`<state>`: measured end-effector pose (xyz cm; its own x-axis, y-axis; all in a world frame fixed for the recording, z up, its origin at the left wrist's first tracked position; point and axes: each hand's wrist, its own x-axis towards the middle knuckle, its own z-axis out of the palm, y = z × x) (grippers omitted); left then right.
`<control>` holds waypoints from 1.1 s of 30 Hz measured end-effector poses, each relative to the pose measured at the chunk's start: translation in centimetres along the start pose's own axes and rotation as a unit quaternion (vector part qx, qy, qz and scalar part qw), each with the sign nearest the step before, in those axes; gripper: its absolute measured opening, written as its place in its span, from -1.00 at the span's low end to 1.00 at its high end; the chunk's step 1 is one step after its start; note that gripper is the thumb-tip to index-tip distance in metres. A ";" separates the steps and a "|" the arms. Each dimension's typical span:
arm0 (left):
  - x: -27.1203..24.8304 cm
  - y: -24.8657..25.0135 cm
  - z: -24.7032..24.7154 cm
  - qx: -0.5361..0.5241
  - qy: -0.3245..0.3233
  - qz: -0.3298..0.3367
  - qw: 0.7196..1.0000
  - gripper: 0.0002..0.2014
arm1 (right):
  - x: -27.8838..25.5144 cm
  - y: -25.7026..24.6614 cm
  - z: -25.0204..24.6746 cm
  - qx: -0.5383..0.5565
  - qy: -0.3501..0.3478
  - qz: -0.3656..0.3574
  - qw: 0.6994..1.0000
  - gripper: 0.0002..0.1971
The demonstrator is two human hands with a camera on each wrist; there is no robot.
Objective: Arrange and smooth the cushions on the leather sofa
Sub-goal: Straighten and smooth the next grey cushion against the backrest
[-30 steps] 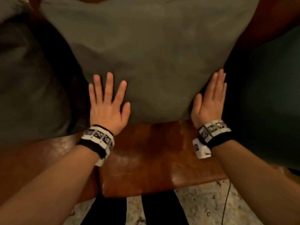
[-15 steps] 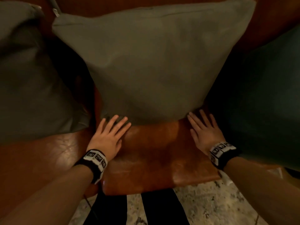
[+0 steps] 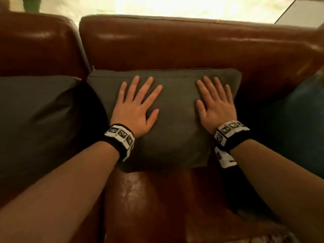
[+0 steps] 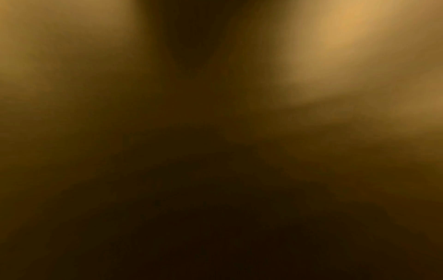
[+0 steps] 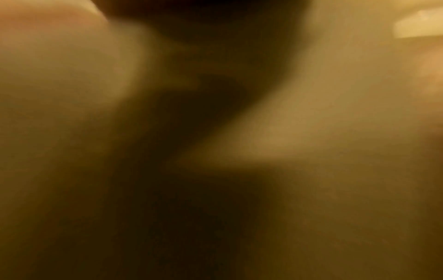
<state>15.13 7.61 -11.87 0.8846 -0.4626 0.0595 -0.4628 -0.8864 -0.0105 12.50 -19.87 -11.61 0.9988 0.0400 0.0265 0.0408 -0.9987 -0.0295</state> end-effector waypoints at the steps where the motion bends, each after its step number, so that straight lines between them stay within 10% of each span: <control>1: -0.2 -1.4 -0.1 -0.002 -0.003 -0.029 1.000 -0.34 | 0.0 1.8 -0.2 0.006 -0.015 0.051 0.999 -0.39; 4: -0.4 -3.6 -1.5 -0.010 -0.020 -0.088 0.996 -0.33 | -0.2 3.6 -2.1 -0.014 -0.020 0.101 0.995 -0.37; 7: 1.4 -0.4 -3.2 -0.009 0.000 -0.054 0.998 -0.33 | 1.5 -1.0 -4.2 0.017 0.054 0.015 0.998 -0.41; 10: 3.8 3.1 -3.6 -0.019 -0.032 0.005 0.999 -0.34 | 3.9 -6.1 -3.5 0.056 -0.027 -0.090 0.994 -0.44; 22: 2.0 -7.3 -3.4 0.012 -0.045 -0.142 0.989 -0.35 | 4.5 1.1 -4.1 -0.005 -0.102 0.108 0.989 -0.41; 28: 1.8 -1.0 -2.9 -0.059 -0.027 0.046 0.997 -0.39 | 3.3 -9.6 -3.3 0.029 -0.080 -0.114 0.990 -0.38; 33: -0.2 -6.4 -1.8 -0.022 -0.057 -0.065 0.996 -0.38 | 2.3 -1.3 -2.6 -0.020 -0.095 0.015 0.995 -0.38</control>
<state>17.84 13.44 -9.97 0.9366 -0.3458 -0.0570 -0.3443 -0.9382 0.0339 14.67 -18.54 -8.96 0.9867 0.0115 -0.1624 0.0136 -0.9998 0.0119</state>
